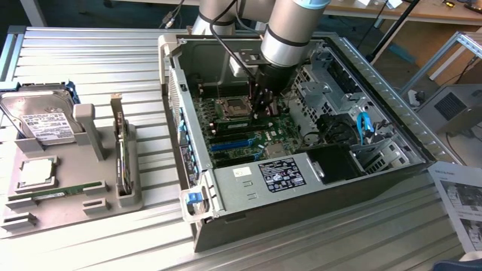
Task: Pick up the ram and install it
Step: 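Insert the ram into the slot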
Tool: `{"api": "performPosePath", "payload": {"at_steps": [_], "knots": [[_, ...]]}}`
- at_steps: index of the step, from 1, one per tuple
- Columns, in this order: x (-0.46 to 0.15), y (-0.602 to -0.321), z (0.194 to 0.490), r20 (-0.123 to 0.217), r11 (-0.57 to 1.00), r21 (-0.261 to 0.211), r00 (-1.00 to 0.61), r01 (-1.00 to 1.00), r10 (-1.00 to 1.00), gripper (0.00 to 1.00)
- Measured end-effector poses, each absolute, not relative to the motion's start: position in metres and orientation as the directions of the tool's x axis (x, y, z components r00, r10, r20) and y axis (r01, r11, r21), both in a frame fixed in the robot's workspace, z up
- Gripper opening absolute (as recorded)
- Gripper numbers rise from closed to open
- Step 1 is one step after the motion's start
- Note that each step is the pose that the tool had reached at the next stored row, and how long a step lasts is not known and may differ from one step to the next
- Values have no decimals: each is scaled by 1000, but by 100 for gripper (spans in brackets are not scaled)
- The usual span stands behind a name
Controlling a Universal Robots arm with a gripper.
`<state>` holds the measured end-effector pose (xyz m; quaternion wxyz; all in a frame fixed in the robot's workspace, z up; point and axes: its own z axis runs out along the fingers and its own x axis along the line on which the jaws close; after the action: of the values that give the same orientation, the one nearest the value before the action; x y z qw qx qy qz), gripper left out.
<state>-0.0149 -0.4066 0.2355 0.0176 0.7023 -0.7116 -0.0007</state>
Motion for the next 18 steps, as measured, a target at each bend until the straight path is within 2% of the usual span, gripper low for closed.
{"api": "performPosePath", "payload": {"at_steps": [18], "knots": [[-13, -407, 234, 24, 13, 26, -13, -1000, -1000, 12]]}}
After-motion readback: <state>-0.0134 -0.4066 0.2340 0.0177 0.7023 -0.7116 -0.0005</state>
